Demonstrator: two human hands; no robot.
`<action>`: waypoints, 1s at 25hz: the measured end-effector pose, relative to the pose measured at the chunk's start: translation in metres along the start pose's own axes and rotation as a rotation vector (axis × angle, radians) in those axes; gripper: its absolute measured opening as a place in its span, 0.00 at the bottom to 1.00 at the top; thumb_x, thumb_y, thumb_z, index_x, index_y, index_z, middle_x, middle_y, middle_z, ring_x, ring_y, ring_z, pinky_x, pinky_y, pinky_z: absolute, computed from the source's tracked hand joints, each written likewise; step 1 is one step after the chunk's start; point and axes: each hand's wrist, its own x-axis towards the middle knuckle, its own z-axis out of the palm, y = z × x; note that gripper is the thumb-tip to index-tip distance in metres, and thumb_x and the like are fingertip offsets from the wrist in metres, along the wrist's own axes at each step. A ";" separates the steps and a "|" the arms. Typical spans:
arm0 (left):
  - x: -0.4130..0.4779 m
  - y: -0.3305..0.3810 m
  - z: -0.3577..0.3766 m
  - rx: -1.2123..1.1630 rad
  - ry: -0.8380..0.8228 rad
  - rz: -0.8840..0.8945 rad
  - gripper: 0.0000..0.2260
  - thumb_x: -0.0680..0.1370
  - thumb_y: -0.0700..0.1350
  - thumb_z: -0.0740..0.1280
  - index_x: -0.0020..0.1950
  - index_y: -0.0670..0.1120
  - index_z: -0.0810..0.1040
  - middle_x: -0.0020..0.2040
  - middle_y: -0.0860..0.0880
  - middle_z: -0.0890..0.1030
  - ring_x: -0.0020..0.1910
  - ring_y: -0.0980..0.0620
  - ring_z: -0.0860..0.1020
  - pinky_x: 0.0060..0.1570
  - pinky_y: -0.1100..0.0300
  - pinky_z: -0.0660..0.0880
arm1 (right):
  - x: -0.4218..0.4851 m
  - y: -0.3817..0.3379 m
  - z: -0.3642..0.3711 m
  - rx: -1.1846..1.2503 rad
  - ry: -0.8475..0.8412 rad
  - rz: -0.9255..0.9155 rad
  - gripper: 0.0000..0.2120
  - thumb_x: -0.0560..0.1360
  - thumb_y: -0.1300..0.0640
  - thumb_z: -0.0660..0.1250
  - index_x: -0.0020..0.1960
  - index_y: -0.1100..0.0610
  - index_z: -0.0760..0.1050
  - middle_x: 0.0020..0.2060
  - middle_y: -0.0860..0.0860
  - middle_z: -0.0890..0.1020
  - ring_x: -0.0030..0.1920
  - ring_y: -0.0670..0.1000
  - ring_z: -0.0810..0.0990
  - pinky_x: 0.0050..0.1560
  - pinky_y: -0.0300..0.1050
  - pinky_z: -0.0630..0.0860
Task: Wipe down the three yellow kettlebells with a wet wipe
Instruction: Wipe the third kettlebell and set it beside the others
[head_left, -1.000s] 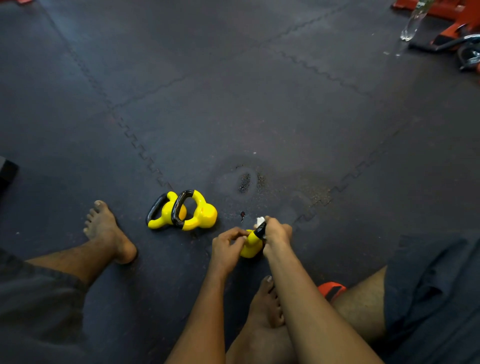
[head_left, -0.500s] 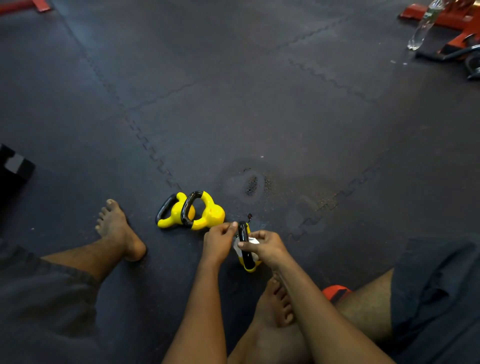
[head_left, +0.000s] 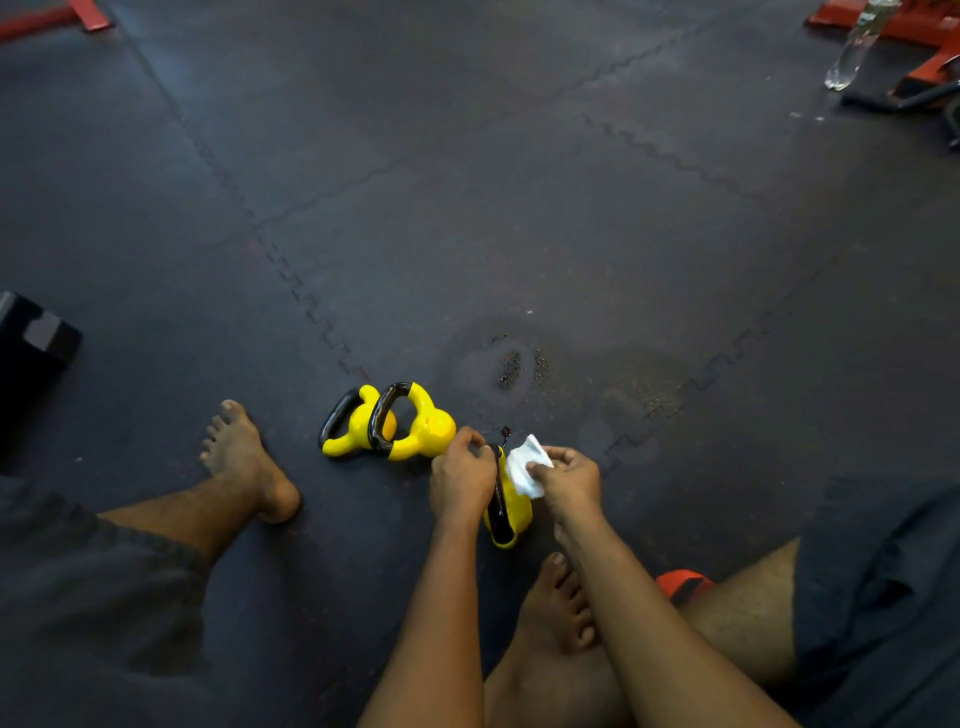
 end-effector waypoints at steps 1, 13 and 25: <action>-0.002 -0.001 0.000 0.012 0.011 0.006 0.05 0.77 0.48 0.61 0.49 0.53 0.76 0.51 0.41 0.80 0.51 0.38 0.77 0.44 0.55 0.71 | 0.005 -0.001 -0.003 -0.067 0.081 -0.027 0.10 0.69 0.70 0.69 0.49 0.62 0.81 0.42 0.59 0.85 0.40 0.55 0.83 0.44 0.48 0.81; 0.002 -0.023 0.005 -0.084 0.031 0.186 0.11 0.83 0.52 0.58 0.49 0.49 0.76 0.40 0.45 0.79 0.39 0.46 0.77 0.36 0.55 0.69 | 0.010 0.012 0.005 -0.678 -0.310 -0.385 0.20 0.78 0.64 0.63 0.67 0.49 0.75 0.59 0.54 0.82 0.54 0.50 0.81 0.50 0.36 0.74; 0.015 -0.043 -0.011 -0.181 -0.180 0.346 0.10 0.81 0.52 0.63 0.54 0.53 0.84 0.46 0.56 0.85 0.47 0.62 0.81 0.45 0.66 0.76 | 0.037 -0.013 0.006 -0.517 -0.547 -0.006 0.09 0.72 0.66 0.65 0.46 0.55 0.80 0.40 0.55 0.82 0.37 0.50 0.78 0.36 0.44 0.74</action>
